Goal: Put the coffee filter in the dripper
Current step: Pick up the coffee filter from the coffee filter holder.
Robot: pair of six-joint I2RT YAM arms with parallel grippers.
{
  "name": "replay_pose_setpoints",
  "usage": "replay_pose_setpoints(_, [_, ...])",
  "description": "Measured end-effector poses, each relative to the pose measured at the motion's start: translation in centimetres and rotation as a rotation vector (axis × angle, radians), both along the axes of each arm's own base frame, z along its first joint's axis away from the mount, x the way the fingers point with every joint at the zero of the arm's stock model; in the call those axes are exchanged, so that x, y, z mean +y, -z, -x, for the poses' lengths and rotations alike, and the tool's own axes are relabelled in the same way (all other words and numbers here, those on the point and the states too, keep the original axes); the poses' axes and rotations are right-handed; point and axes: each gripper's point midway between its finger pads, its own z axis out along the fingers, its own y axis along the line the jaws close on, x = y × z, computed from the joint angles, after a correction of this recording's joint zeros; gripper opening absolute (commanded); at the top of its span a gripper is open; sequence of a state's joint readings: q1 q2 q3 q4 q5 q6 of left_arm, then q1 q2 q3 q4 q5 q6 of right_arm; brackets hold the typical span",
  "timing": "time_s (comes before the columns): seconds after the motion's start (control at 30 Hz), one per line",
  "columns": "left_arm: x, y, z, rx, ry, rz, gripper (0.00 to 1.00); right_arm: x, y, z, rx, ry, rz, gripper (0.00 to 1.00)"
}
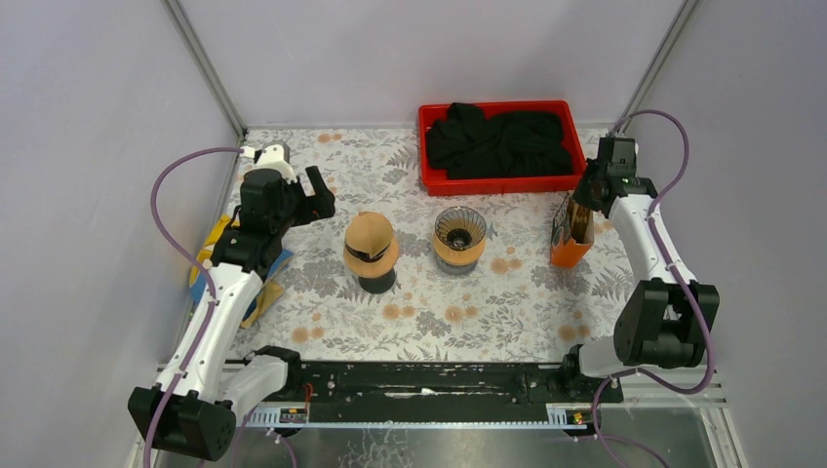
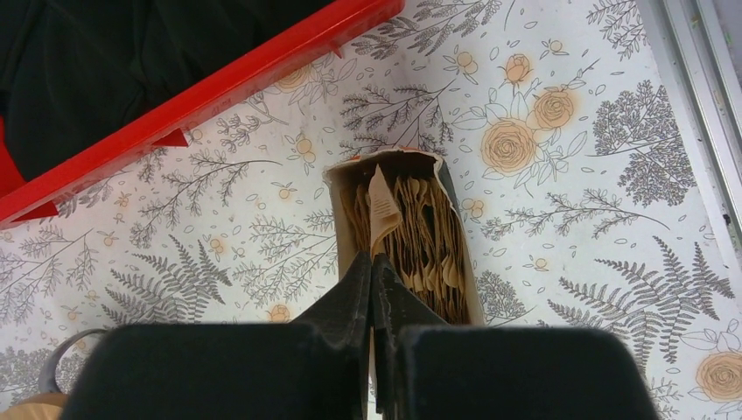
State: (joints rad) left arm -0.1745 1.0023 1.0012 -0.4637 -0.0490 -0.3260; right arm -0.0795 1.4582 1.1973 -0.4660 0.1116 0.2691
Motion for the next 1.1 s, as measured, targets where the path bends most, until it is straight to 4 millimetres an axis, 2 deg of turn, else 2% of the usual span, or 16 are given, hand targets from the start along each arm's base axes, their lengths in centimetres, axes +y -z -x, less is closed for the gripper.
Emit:
replay_pose_setpoints(0.17, [-0.2,0.0,0.1,-0.001,0.011,0.005,1.0,0.0,-1.6,0.4,-0.029,0.0,0.002,0.0])
replay_pose_setpoints(0.47, [-2.2,-0.5,0.6,-0.006,0.104,0.032,1.0,0.4,-6.8,1.3,-0.145,-0.011,0.001,0.0])
replay_pose_setpoints(0.6, [-4.5,-2.6,0.6,-0.035,0.178,0.032,1.0,1.3,-8.9,1.6,-0.201,-0.043,-0.034,0.0])
replay_pose_setpoints(0.73, [-8.0,-4.8,1.0,-0.072,0.278,0.043,1.0,3.0,-10.9,2.1,-0.261,-0.108,-0.089,0.0])
replay_pose_setpoints(1.0, [-13.1,-6.2,3.0,-0.078,0.428,0.069,1.0,7.5,-14.7,3.2,-0.378,-0.296,-0.208,0.0])
replay_pose_setpoints(1.1, [-15.0,-6.5,4.0,-0.067,0.482,0.086,1.0,9.9,-16.3,3.5,-0.43,-0.381,-0.28,0.0])
